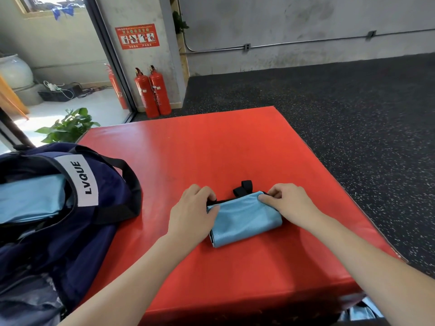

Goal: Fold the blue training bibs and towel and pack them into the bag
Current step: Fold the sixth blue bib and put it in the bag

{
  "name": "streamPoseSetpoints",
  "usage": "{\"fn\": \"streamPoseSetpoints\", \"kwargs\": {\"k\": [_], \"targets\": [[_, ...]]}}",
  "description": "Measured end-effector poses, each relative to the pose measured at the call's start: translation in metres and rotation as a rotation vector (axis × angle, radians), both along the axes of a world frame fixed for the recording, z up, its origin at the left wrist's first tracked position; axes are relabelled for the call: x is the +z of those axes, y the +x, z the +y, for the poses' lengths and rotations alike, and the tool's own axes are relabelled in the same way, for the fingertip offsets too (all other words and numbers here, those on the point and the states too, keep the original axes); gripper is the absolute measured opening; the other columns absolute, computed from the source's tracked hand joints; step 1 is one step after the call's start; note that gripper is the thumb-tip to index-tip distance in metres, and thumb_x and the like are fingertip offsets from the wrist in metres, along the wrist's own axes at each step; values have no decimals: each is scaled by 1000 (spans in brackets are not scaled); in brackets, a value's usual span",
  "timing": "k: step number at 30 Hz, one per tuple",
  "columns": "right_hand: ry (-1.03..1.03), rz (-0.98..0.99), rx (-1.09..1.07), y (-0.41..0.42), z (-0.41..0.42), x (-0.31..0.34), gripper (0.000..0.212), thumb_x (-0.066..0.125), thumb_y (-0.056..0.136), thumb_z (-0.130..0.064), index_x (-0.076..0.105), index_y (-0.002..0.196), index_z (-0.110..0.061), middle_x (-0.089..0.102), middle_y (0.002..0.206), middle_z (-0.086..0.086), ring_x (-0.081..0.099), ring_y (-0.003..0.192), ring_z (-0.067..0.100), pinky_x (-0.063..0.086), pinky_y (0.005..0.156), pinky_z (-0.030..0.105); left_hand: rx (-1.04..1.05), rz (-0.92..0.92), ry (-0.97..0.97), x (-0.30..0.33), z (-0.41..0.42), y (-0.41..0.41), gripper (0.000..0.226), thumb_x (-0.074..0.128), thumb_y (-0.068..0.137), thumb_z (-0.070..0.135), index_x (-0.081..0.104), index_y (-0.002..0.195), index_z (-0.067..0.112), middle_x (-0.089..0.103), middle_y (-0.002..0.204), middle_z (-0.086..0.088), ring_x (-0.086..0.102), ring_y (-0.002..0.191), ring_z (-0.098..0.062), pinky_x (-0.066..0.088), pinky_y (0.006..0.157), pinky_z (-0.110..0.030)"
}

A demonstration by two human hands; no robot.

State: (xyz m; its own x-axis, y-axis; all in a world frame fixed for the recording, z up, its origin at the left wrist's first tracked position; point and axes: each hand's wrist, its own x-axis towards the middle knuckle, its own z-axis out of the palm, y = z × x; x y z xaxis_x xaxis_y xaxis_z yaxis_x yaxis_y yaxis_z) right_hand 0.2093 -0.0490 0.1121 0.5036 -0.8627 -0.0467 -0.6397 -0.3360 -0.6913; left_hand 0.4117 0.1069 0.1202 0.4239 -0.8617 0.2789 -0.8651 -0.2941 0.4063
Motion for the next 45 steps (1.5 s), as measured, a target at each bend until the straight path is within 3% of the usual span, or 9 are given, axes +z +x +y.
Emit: {"fn": "streamPoseSetpoints", "kwargs": {"k": [5,9,14,18,27,32,38,41,45], "targets": [[-37,73,-37,3,2,-3,25,72,85,-54,65,79,-30,67,81,-12,64,83,10,50,70,31,-417,-54,-50,-9,-11,2,26,58,93,12,73,103,31,60,118,13,53,113,-9,40,96,-34],[-124,171,-85,4,12,1,31,61,88,-62,62,95,-32,66,96,-14,63,94,16,50,79,36,-320,-84,155,-3,-12,-10,30,47,98,25,69,115,37,61,121,18,57,111,-6,36,91,-29],[-181,142,-118,7,25,-2,41,55,92,-60,56,118,-28,61,112,-9,60,108,18,50,89,39,-78,-118,319,15,-7,-23,28,43,92,27,71,95,25,68,86,5,62,80,-21,47,66,-31],[2,103,-1,11,31,0,42,67,87,-55,58,117,-27,65,106,-11,62,98,13,47,83,32,-139,222,349,23,2,-34,34,54,87,25,51,58,6,54,48,1,54,49,-18,40,50,-31],[234,7,47,15,34,-1,39,90,68,-34,70,100,-22,71,94,-3,67,87,14,52,76,30,-96,483,328,25,15,-43,17,72,87,32,74,101,22,70,67,5,68,51,-11,59,62,-27],[505,-168,103,14,37,6,22,84,72,-6,76,92,-11,70,74,2,61,70,15,46,66,28,-15,251,99,35,11,-31,15,74,79,37,76,93,40,58,70,15,58,73,-5,48,65,-26],[609,-325,213,15,41,18,28,74,77,5,74,101,-8,74,88,6,68,79,18,51,71,28,-254,528,107,43,9,4,35,81,77,19,77,94,49,39,141,24,35,132,4,30,102,-13],[635,-355,274,13,45,26,27,71,80,6,74,104,-7,74,94,10,69,84,20,54,71,27,-326,806,164,47,14,11,25,79,80,8,82,91,30,69,108,16,63,101,0,47,83,-13],[661,-379,296,11,51,32,28,73,83,4,75,108,-8,75,99,12,70,88,20,55,74,25,-290,774,177,47,20,12,18,76,83,8,82,88,25,76,88,7,64,82,1,50,77,-15]]}}
